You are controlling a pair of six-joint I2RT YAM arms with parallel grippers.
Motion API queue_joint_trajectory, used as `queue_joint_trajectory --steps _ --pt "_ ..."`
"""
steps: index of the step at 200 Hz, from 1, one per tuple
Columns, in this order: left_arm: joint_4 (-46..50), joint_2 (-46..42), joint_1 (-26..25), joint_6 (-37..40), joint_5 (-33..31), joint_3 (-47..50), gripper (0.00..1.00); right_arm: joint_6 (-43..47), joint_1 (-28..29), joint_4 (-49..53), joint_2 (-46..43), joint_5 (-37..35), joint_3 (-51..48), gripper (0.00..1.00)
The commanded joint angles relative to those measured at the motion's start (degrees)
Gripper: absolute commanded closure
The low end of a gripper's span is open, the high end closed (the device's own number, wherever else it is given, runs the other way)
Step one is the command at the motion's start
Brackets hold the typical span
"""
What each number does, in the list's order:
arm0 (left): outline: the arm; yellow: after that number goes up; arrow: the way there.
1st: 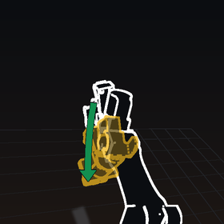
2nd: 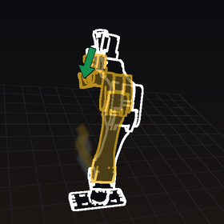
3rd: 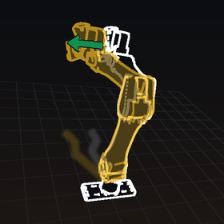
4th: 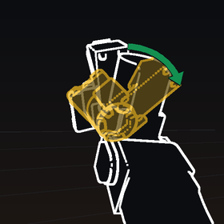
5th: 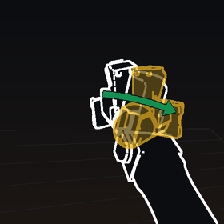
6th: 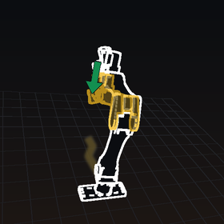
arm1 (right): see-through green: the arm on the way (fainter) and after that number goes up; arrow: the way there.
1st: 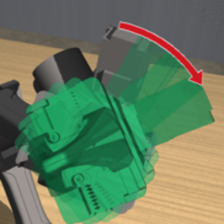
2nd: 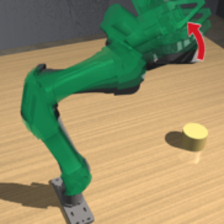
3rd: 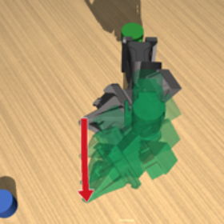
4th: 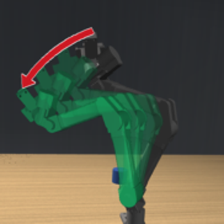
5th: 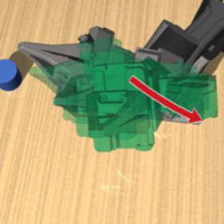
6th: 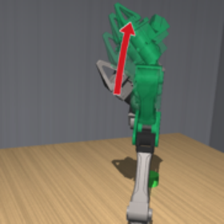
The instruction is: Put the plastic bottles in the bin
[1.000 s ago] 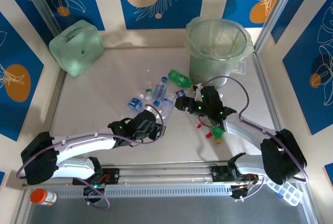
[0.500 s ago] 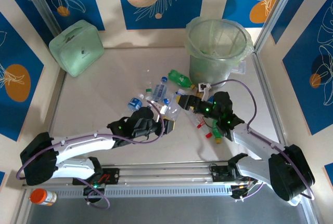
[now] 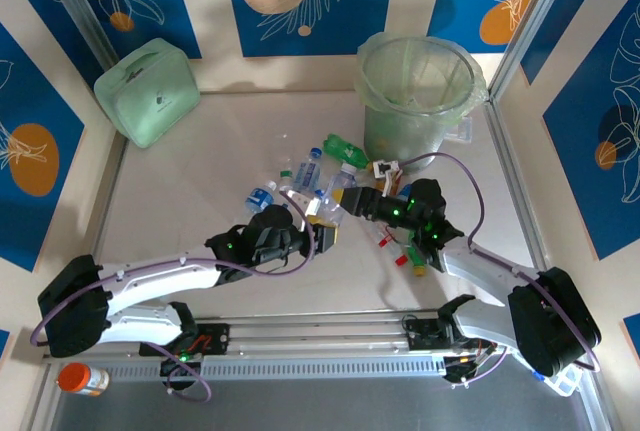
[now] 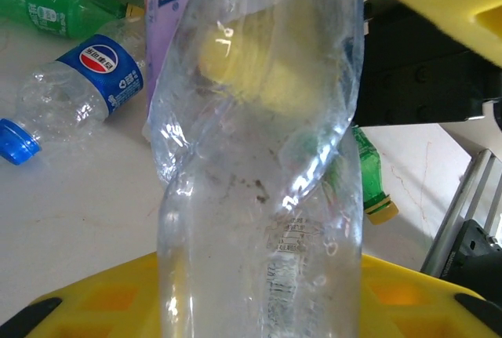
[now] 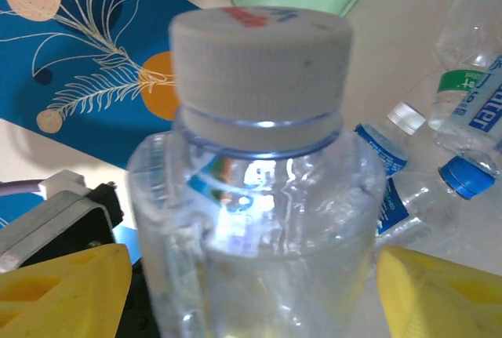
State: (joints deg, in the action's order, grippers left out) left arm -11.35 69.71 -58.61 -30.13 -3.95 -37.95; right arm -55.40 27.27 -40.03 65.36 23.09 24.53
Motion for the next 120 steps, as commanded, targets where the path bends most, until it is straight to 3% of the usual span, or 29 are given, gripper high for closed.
queue_joint_trajectory --steps 1,120 --pt "-0.87 1.17 0.43 -0.59 -1.16 -2.07 0.55 -0.79 0.24 -1.94 -0.86 1.59 -0.44 0.23" --pt "2.07 2.20 0.43 0.25 1.33 -3.95 0.41 -0.08 0.87 -0.37 -0.37 0.72 0.16 0.45"
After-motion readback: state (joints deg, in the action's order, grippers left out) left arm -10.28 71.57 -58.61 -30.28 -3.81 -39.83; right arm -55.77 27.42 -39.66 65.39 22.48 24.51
